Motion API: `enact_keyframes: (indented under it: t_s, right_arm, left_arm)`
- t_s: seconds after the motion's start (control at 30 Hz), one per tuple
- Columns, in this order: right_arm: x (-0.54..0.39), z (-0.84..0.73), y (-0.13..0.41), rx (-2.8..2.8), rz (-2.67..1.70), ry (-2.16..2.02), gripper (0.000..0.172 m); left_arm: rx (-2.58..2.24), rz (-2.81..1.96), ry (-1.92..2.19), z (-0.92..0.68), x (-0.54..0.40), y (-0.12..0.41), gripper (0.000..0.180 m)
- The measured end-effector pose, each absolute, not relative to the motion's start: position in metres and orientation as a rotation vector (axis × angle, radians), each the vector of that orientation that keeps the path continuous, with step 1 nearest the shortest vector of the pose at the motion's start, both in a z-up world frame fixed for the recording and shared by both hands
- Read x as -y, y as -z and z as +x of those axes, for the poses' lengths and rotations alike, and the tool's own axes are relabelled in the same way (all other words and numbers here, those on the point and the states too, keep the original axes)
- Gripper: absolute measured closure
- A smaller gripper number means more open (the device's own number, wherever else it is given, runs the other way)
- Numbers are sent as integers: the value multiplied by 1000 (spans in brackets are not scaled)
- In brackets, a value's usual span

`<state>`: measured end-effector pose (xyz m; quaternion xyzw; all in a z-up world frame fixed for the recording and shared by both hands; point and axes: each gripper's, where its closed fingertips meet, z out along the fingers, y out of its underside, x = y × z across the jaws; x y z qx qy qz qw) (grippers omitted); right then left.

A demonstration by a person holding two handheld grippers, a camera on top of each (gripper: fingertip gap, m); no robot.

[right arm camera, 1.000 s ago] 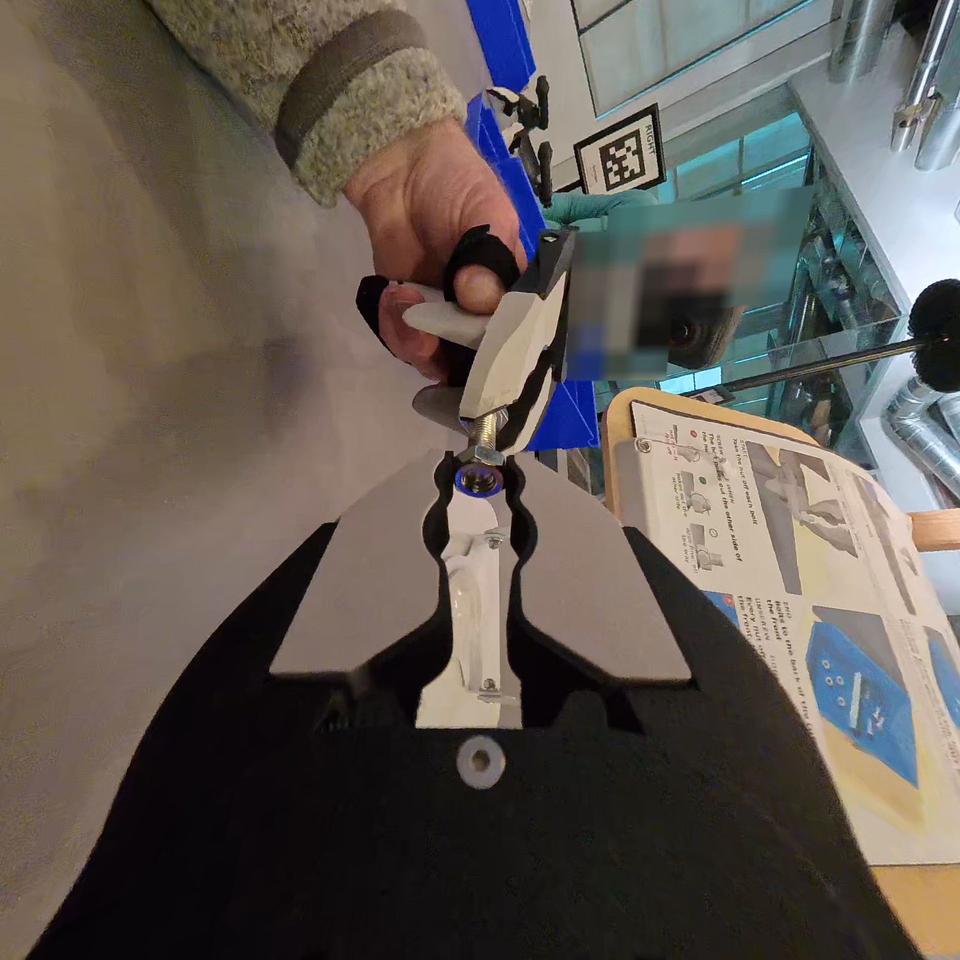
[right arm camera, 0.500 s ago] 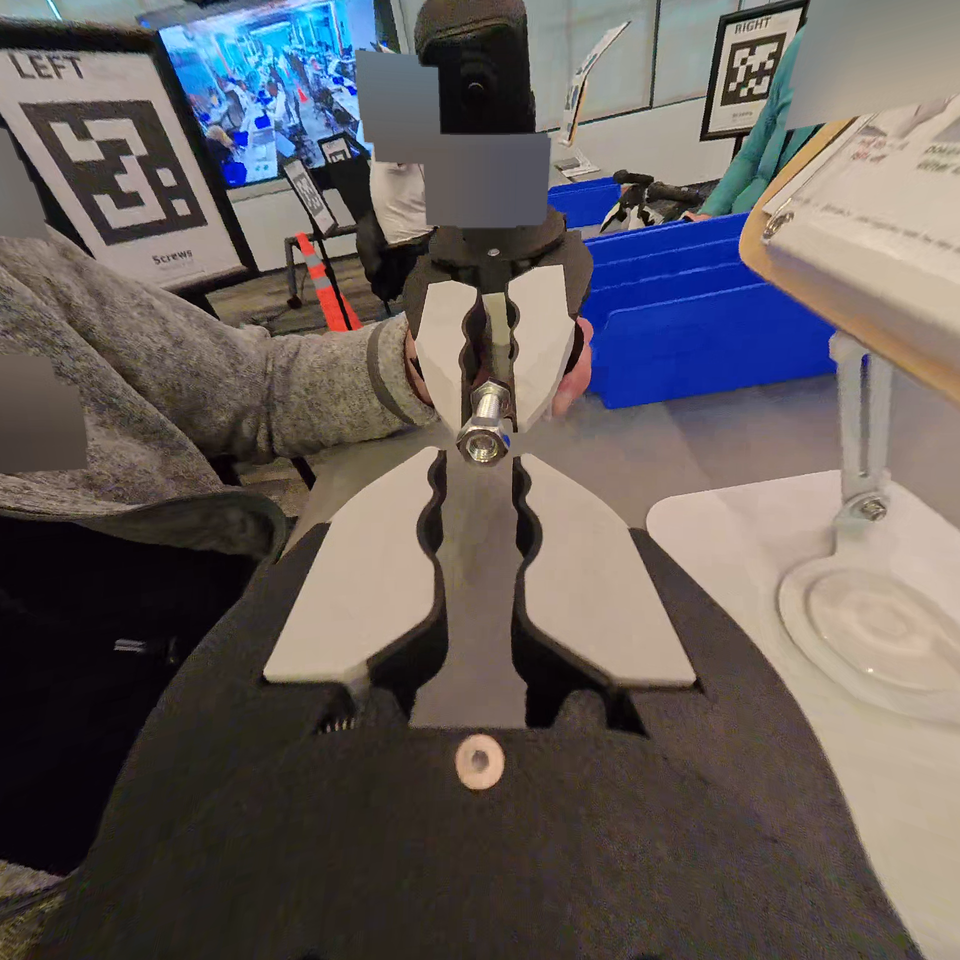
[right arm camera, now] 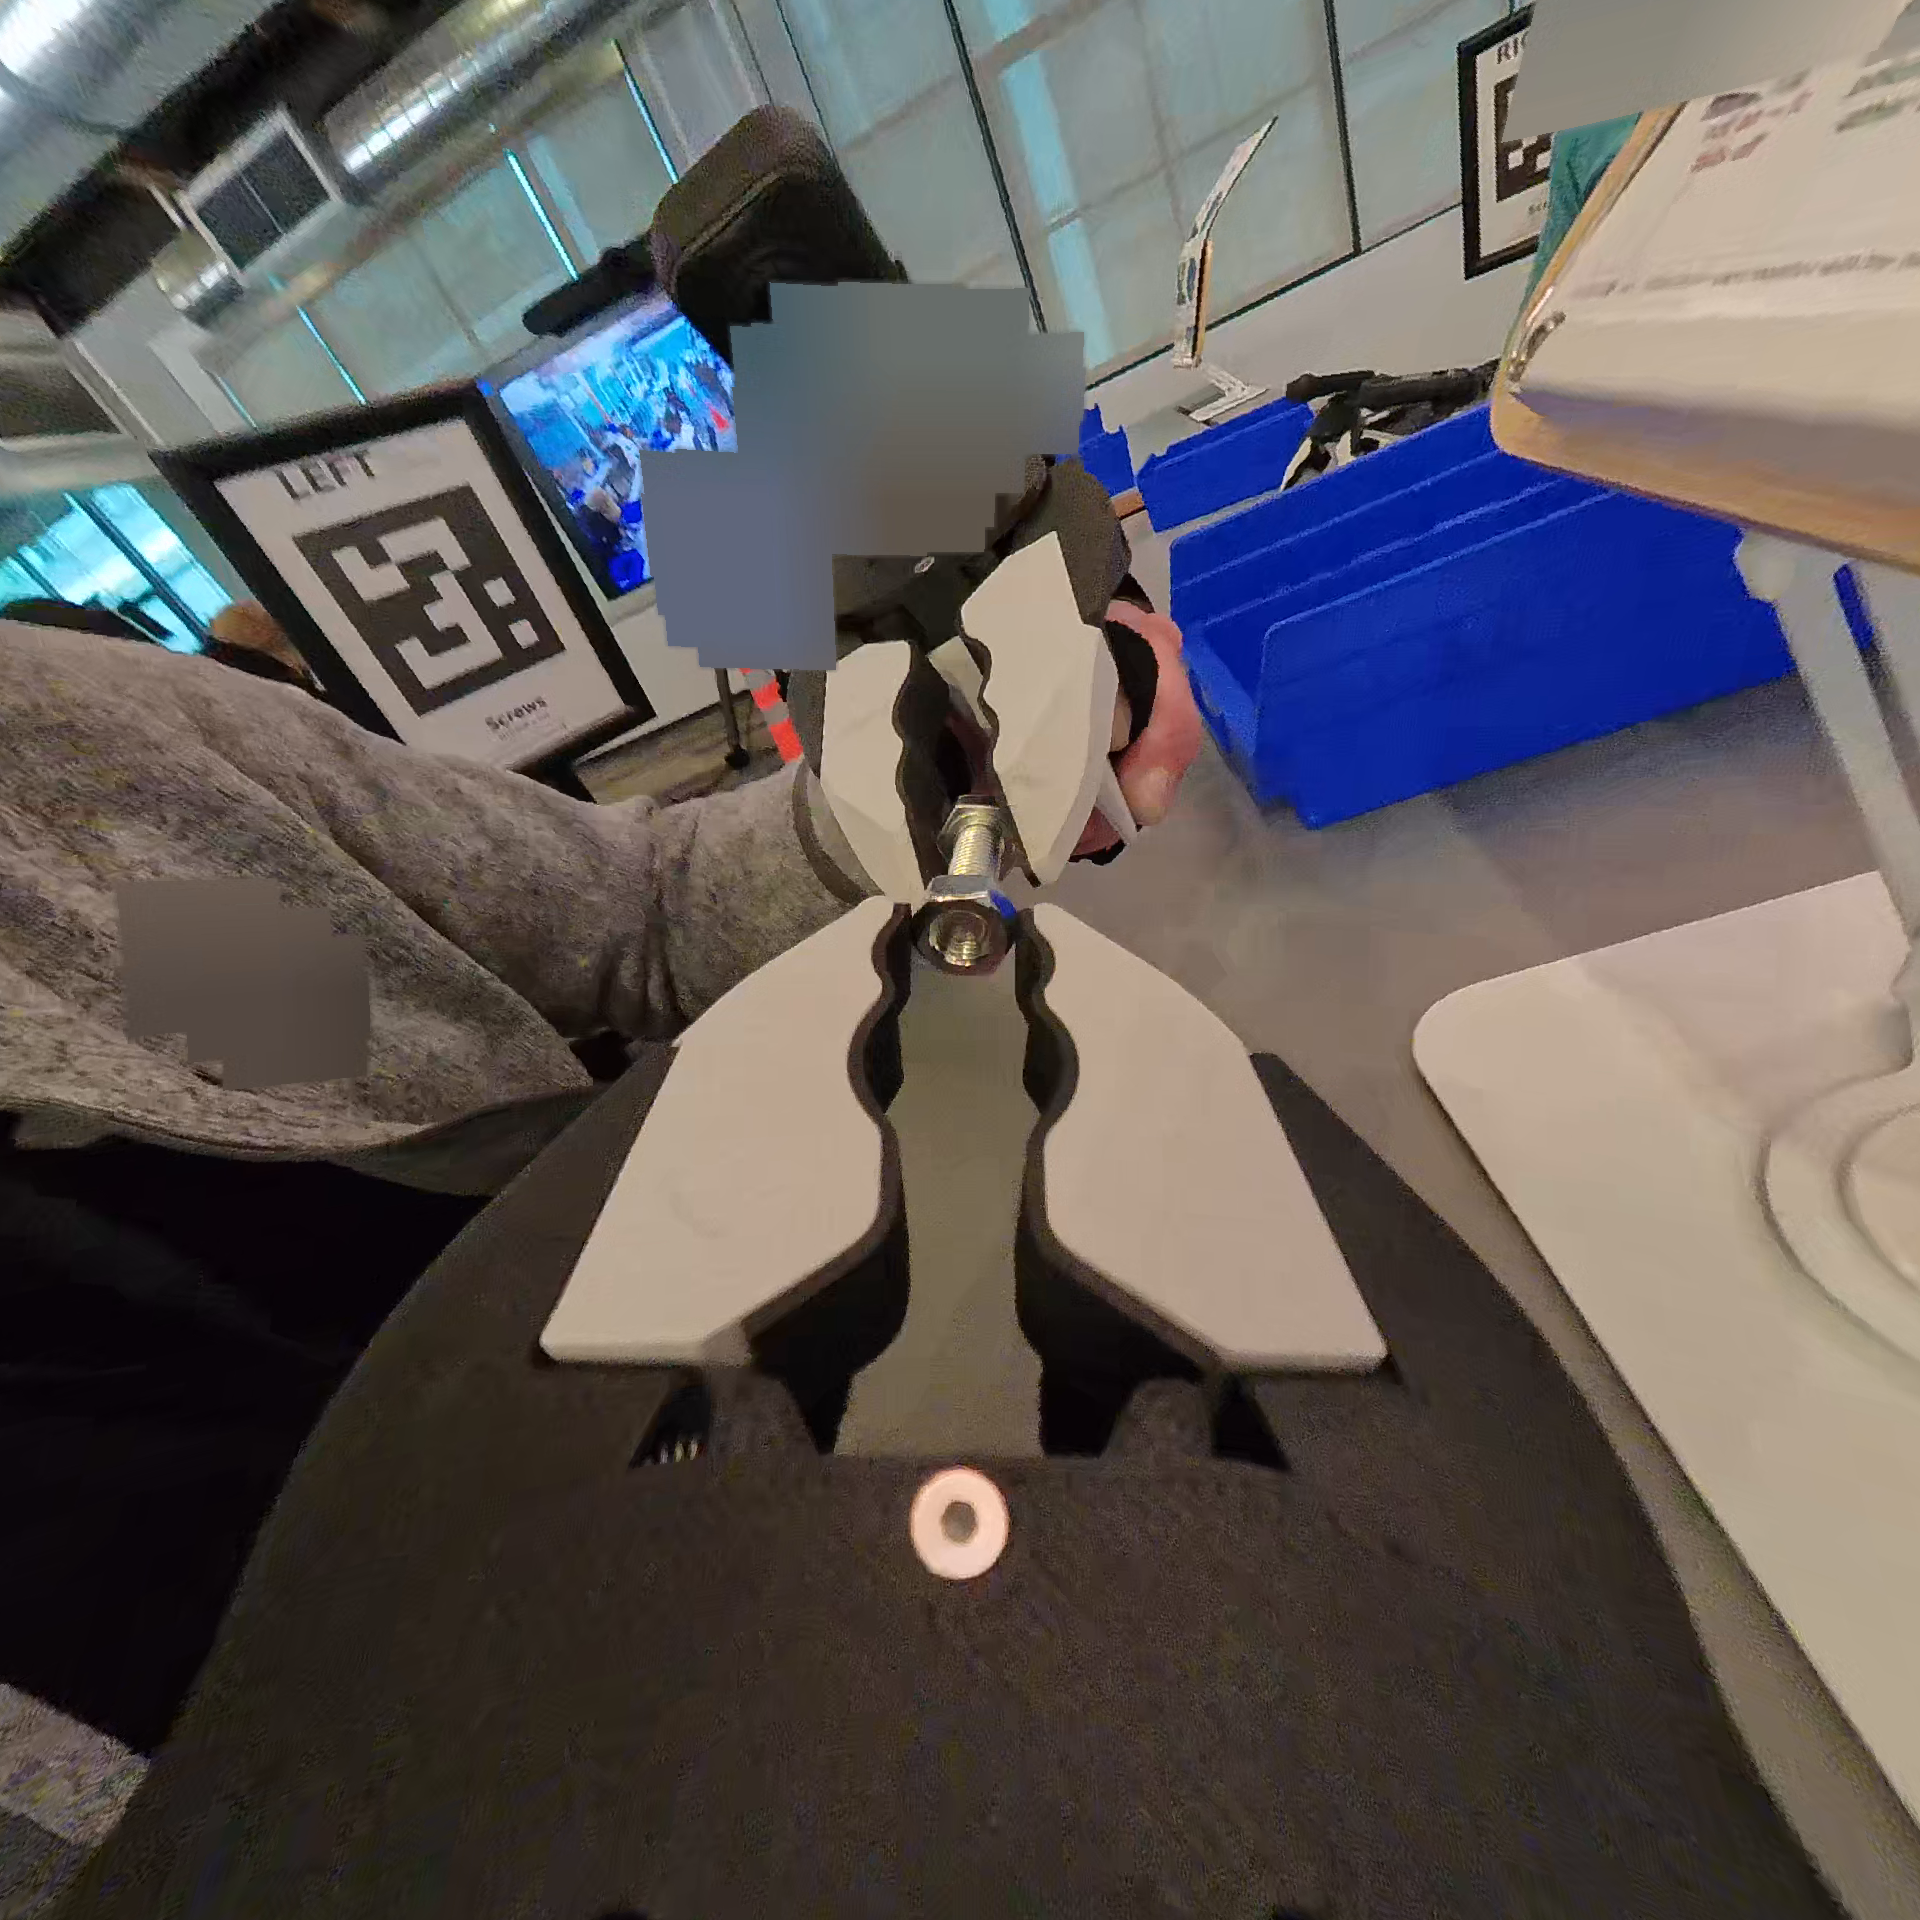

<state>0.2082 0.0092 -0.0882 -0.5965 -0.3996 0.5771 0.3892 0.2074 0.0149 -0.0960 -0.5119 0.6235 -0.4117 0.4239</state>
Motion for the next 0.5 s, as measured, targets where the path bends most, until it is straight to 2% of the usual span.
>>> enact_keyframes:
  t_s: [0.2,0.33,0.43,0.5]
  right_arm:
    - [-6,203,97,1346,-1343,-781,153]
    - [0,201,99,1529,-1080,-239,153]
    - [0,201,98,1535,-1040,-158,153]
    - [-2,204,93,1484,-1092,-281,153]
  left_arm:
    - [-1512,-1452,1476,201,-6,101,162]
    - [-1513,-1462,1668,198,3,102,162]
    - [-1511,-1410,1664,199,3,98,163]
    - [-1535,-1398,1594,202,2,100,152]
